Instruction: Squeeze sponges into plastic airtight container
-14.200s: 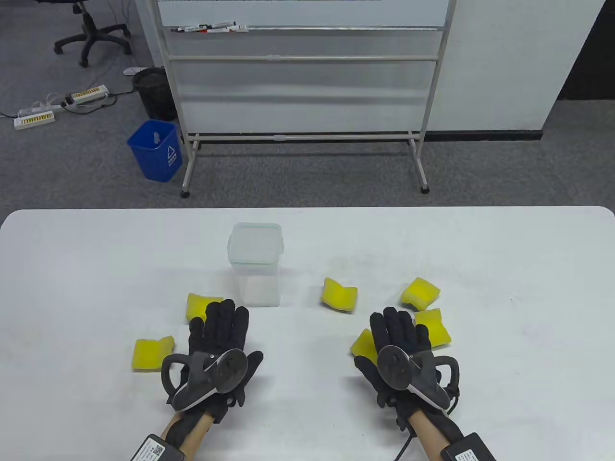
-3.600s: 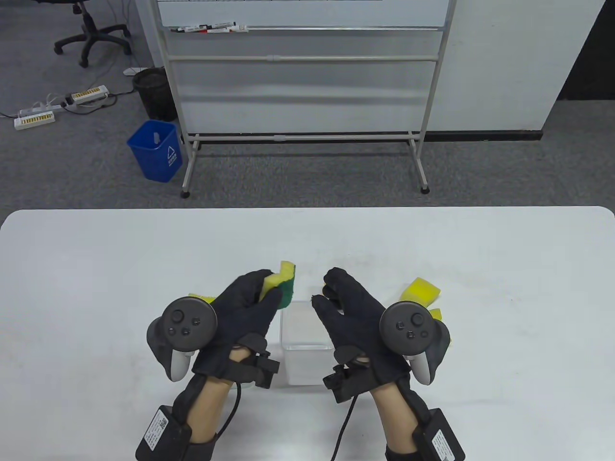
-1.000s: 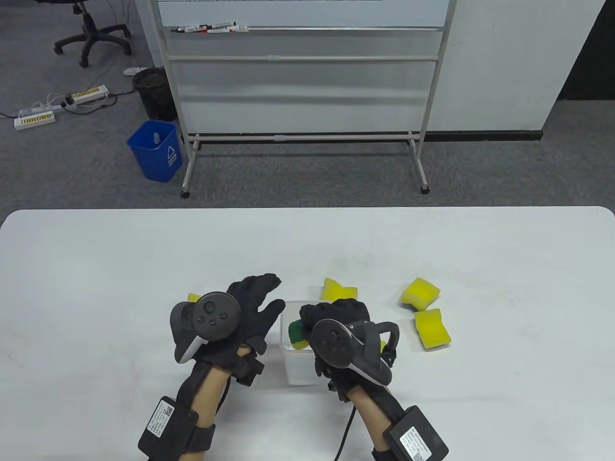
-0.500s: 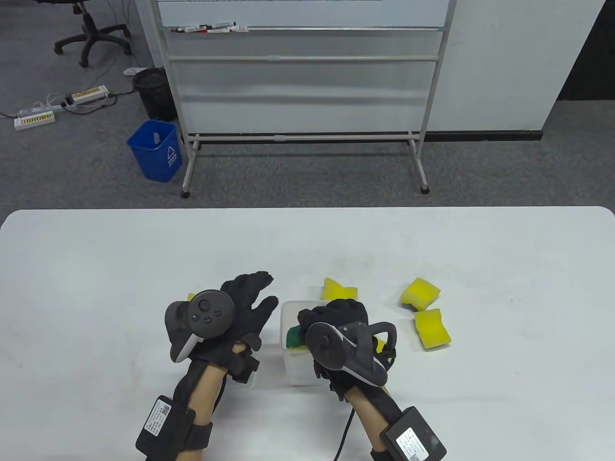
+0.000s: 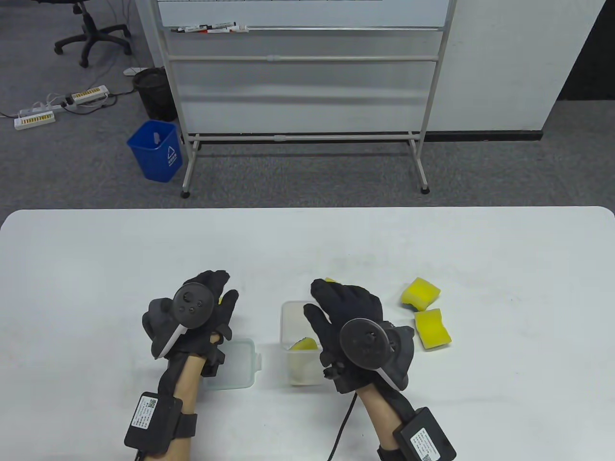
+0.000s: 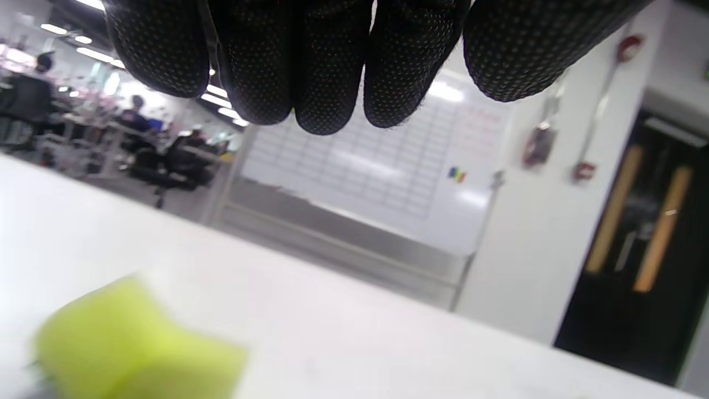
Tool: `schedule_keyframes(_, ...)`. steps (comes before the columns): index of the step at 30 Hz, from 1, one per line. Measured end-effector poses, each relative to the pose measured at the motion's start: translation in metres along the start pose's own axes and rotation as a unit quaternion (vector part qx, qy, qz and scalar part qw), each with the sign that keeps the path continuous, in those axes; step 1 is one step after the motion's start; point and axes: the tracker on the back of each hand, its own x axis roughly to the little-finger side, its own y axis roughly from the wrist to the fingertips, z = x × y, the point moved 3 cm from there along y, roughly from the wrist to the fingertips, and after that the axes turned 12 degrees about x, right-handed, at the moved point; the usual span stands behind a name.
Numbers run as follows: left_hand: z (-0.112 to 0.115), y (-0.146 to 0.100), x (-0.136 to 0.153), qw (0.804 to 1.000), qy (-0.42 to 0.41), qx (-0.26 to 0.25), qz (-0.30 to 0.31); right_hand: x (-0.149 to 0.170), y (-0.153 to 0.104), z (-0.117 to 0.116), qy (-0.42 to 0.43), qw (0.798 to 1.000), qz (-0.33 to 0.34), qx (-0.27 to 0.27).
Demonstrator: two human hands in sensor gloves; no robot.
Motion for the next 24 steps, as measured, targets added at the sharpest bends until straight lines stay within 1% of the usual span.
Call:
schedule_keyframes(1, 0.01, 0.004, 0.008, 1.0, -0.003, 0.024, -0.011, 0.011, 0.002, -0.001, 0.007, 1.0, -0.029, -0.01)
schedule_keyframes(2, 0.014, 0.006, 0.011, 0.999, -0.006, 0.034, -0.013, 0.017, 0.003, -0.001, 0.015, 0.999, -0.045, -0.013)
schedule_keyframes(3, 0.026, 0.01, 0.018, 0.998, -0.012, 0.058, -0.021, 0.026, 0.005, -0.003, 0.028, 0.997, -0.07, -0.02)
schedule_keyframes(4, 0.031, 0.011, 0.02, 0.997, -0.013, 0.07, -0.024, 0.032, 0.006, -0.003, 0.034, 0.995, -0.084, -0.027)
schedule_keyframes(5, 0.043, 0.015, 0.024, 0.994, -0.011, 0.105, -0.031, 0.038, 0.007, -0.004, 0.047, 0.993, -0.101, -0.033)
schedule_keyframes(7, 0.059, 0.019, 0.03, 0.987, 0.002, 0.151, -0.044, 0.045, 0.008, -0.004, 0.066, 0.99, -0.119, -0.041)
schedule_keyframes(9, 0.072, 0.023, 0.035, 0.983, 0.013, 0.178, -0.05, 0.047, 0.009, -0.004, 0.072, 0.988, -0.126, -0.046)
schedule_keyframes(13, 0.088, 0.027, 0.043, 0.974, 0.016, 0.22, -0.061, 0.046, 0.009, -0.005, 0.067, 0.989, -0.121, -0.05)
schedule_keyframes(16, 0.088, 0.027, 0.046, 0.977, 0.01, 0.202, -0.067, 0.046, 0.009, -0.007, 0.065, 0.989, -0.118, -0.054)
schedule_keyframes(20, 0.087, 0.027, 0.045, 0.977, 0.016, 0.202, -0.067, 0.046, 0.008, -0.007, 0.064, 0.989, -0.118, -0.055)
schedule_keyframes(21, 0.086, 0.027, 0.046, 0.978, 0.022, 0.195, -0.07, 0.046, 0.008, -0.007, 0.065, 0.989, -0.118, -0.055)
schedule_keyframes(24, 0.077, 0.026, 0.048, 0.985, 0.03, 0.146, -0.089, 0.046, 0.008, -0.007, 0.068, 0.989, -0.117, -0.054)
